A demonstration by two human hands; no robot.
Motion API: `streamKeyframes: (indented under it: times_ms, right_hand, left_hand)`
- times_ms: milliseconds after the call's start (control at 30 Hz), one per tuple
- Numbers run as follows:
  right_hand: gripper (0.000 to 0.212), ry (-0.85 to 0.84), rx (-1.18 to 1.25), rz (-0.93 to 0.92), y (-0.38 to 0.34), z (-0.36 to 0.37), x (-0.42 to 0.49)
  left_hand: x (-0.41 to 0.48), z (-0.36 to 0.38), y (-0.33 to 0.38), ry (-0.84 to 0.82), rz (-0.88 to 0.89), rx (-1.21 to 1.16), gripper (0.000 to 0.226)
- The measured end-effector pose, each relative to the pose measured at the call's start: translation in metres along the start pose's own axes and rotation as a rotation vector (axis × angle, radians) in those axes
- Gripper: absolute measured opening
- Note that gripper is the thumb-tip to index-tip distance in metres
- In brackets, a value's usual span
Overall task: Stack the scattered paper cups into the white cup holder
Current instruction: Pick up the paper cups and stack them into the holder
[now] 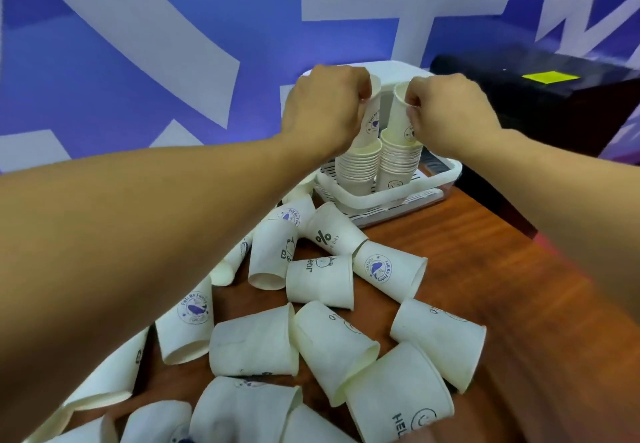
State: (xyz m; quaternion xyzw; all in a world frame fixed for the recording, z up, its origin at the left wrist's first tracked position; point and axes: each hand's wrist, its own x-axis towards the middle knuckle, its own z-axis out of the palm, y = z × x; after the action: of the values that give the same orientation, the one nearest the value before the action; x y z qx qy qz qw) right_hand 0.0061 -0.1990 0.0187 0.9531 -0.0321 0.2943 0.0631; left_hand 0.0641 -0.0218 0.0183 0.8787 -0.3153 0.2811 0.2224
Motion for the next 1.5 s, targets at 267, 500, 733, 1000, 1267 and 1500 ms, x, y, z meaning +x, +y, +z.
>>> streamKeyframes:
  times_ms: [267, 500, 733, 1000, 1267, 1500]
  right_hand:
    - [0.014, -0.186, 0.059, 0.014, 0.003, 0.033, -0.008]
    - [0.017, -0.218, 0.066, 0.033, 0.0, 0.04, -0.012]
    - [0.017, -0.209, 0.093, 0.038, 0.0, 0.042, -0.015]
    - [0.022, -0.143, 0.142, 0.073, -0.003, 0.042, -0.02]
    - [0.026, -0.049, 0.28, -0.062, -0.048, 0.008, -0.045]
    - [0.024, -0.174, 0.348, -0.15, -0.107, -0.023, -0.087]
  left_hand:
    - [-0.01, 0.027, -0.001, -0.097, 0.056, 0.096, 0.026]
    - [-0.013, 0.023, 0.004, -0.109, 0.075, 0.132, 0.032]
    - [-0.021, 0.038, 0.002, -0.229, 0.041, 0.114, 0.035]
    - [-0.024, 0.044, -0.001, -0.257, 0.057, 0.079, 0.043]
    - [-0.056, -0.009, -0.025, -0.292, 0.096, 0.008, 0.029]
    - [-0.116, -0.093, -0.055, -0.461, -0.025, 0.064, 0.023]
